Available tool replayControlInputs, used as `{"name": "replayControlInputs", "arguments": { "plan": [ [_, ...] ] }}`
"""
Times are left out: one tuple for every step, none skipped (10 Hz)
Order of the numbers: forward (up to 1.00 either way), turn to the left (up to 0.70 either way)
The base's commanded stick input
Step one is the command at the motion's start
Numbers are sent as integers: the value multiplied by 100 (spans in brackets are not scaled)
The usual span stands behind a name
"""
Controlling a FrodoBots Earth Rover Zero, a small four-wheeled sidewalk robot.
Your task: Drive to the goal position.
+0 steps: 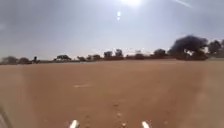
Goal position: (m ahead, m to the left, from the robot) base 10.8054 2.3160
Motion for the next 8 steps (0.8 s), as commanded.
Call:
{"name": "replayControlInputs", "arguments": {
  "plan": [
    [70,29],
    [70,23],
    [70,17],
    [70,11],
    [70,6],
    [70,0],
    [70,0],
    [70,0]
  ]
}}
